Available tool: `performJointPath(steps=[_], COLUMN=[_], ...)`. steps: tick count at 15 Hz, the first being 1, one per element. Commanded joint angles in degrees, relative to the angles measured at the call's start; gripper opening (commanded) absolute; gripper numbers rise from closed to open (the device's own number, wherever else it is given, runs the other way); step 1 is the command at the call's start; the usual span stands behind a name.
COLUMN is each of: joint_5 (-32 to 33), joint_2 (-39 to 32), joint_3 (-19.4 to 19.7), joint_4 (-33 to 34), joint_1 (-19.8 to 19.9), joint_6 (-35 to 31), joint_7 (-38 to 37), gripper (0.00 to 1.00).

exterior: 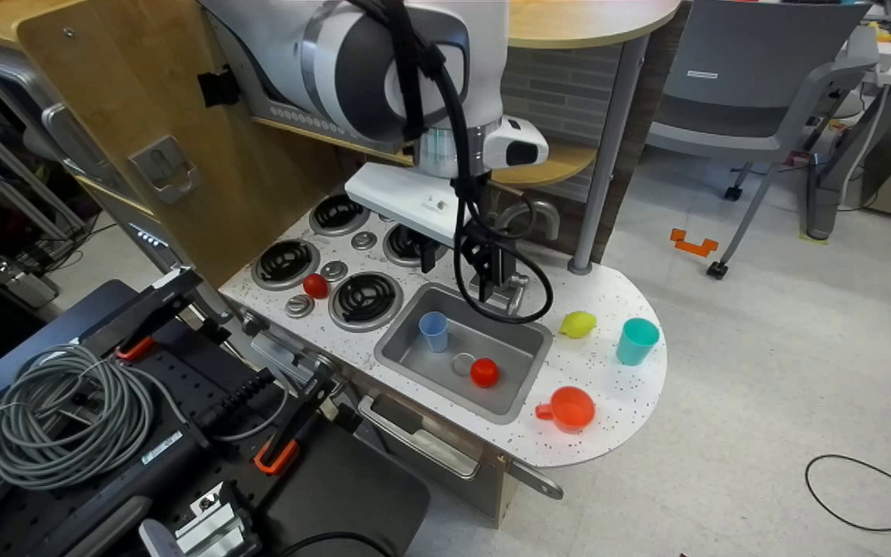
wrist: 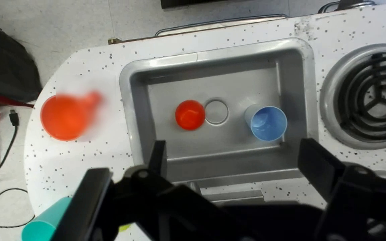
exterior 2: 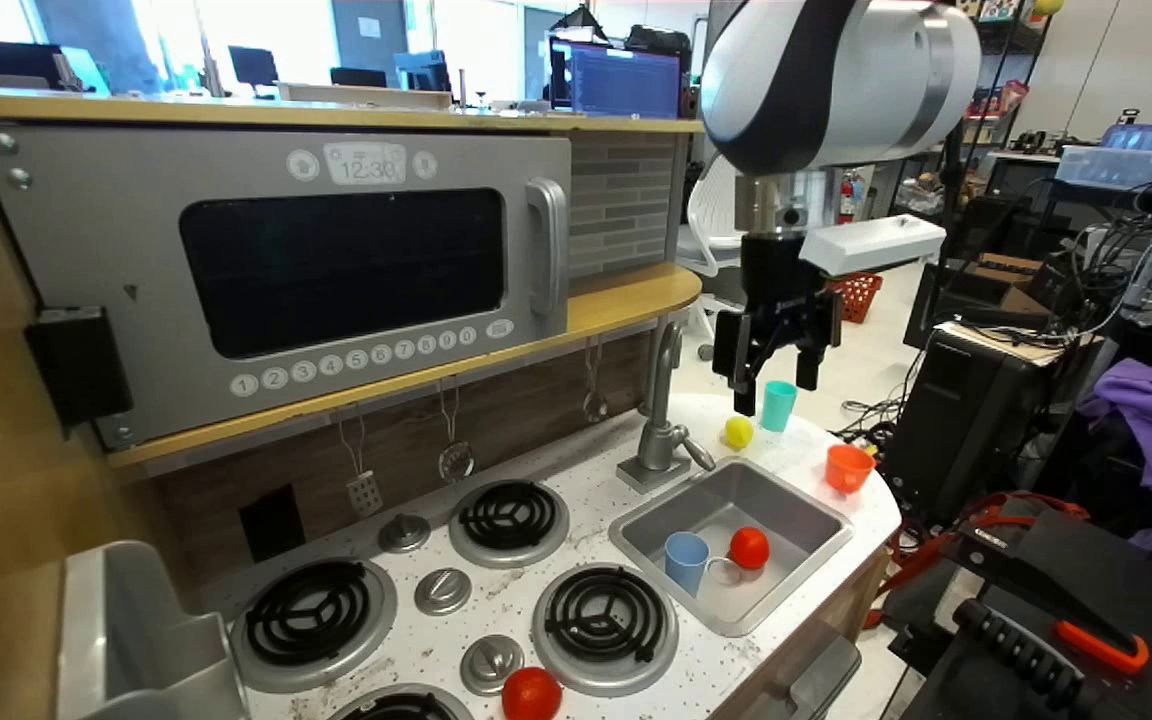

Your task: Take the cup out of the sink and put it in the orange cup

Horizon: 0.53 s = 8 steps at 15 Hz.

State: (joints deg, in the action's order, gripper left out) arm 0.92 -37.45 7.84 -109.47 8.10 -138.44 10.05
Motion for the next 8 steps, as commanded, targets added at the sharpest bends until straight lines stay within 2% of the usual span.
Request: performJointPath(steps=[1, 5, 8], joint_5=[3.6, 6.9, 6.9], joint_2=[-5.5, -8.4, -10.1], joint_3=[0.6, 1.3, 0.8], joint_4=[4.2, 4.5, 5.3], joint_1=[-0.2, -0.2, 0.4], joint_6=[-1.3, -3.7, -5.8], joint_7=[-2.3, -2.4, -1.8], gripper=[1.00, 1.00, 1.00])
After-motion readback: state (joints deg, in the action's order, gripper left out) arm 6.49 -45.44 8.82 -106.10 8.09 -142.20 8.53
